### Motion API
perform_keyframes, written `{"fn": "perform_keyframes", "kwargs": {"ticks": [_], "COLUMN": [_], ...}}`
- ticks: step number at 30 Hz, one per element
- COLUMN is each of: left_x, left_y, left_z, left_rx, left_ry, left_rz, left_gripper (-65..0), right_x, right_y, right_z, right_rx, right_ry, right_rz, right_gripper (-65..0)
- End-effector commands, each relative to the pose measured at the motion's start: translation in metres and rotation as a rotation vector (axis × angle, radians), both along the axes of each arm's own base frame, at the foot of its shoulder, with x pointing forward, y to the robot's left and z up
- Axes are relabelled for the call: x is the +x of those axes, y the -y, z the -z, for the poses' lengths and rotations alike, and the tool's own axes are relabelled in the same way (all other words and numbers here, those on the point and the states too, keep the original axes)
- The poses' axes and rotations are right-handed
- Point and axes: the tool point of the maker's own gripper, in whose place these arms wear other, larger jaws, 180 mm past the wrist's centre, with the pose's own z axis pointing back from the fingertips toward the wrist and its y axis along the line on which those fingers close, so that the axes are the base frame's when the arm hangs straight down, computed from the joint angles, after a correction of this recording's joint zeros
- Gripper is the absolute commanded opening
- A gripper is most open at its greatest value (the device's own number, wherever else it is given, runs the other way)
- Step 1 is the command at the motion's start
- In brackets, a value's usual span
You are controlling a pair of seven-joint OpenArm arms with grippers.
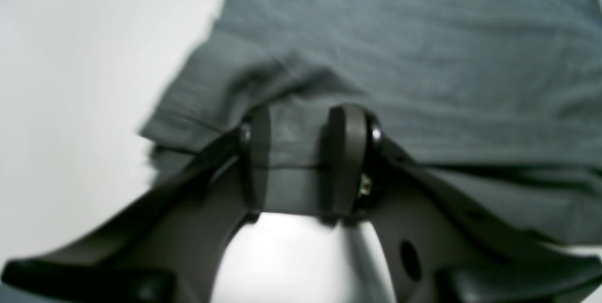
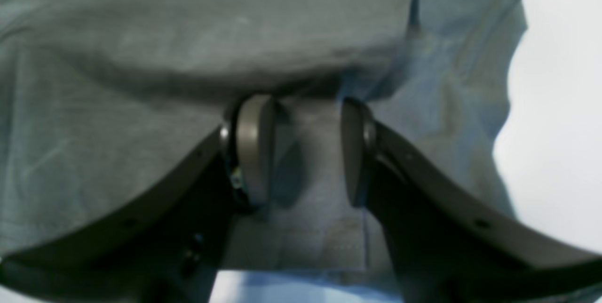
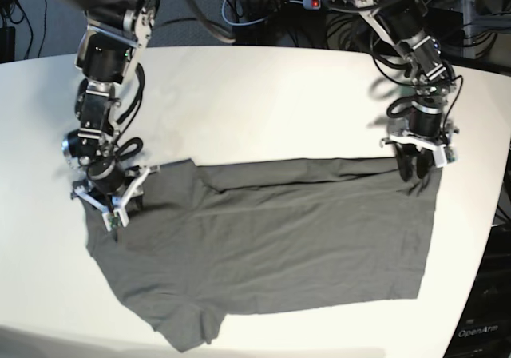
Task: Fold the T-shirt properly
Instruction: 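Release the shirt and regrasp its edge with both grippers, then pull the shirt edge with both grippers toward the robot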
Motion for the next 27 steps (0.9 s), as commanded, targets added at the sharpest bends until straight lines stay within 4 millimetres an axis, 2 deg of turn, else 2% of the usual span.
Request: {"fn": "perform_keyframes", "kwargs": {"ticks": [1, 3, 6, 9, 14, 19, 20, 22, 24, 27], "left_x": [0.008, 0.004, -0.002, -0.024, -0.044, -0.051, -0.051, -0.042, -0.034, -0.016], "left_y": [-0.003, 0.001, 0.005, 0.004, 0.002, -0.005, -0.004, -0.005, -0.004, 0.010], "left_z": [-0.012, -0.001, 0.006, 0.020, 0.031, 0.014, 0.005, -0.031, -0.058, -0.068], "left_rx": [0.010, 0.002, -0.005, -0.001, 0.002, 0.047, 0.055, 0.085, 0.105, 0.122], "left_ry": [0.043, 0.011, -0.007, -0.054, -0.091, -0.056, -0.028, 0.089, 0.168, 0.153], "left_rz": [0.002, 0.013, 0.016, 0.015, 0.010, -0.013, -0.027, -0.061, -0.070, -0.011], "left_gripper": [-43.6, -43.6, -43.6, -43.6, -43.6, -43.6, -43.7, -43.7, -43.6, -43.6], "right_x": [0.010, 0.003, -0.005, -0.021, -0.044, -0.054, -0.054, -0.053, -0.053, -0.054], "right_y": [0.006, 0.007, 0.017, 0.023, 0.030, 0.026, 0.026, 0.026, 0.026, 0.025], "right_z": [-0.011, 0.003, 0.009, 0.019, 0.017, 0.009, 0.009, 0.009, 0.010, 0.010], "right_rx": [-0.001, 0.019, 0.034, 0.031, -0.013, -0.031, -0.030, -0.029, -0.029, -0.029], "right_ry": [0.034, -0.001, -0.015, -0.043, -0.039, -0.016, -0.016, -0.015, -0.017, -0.018], "right_rz": [0.001, 0.012, 0.055, 0.073, 0.078, 0.077, 0.075, 0.075, 0.075, 0.074], "right_gripper": [-40.9, -40.9, -40.9, -40.9, -41.1, -41.1, -41.1, -41.1, -41.1, -41.1]}}
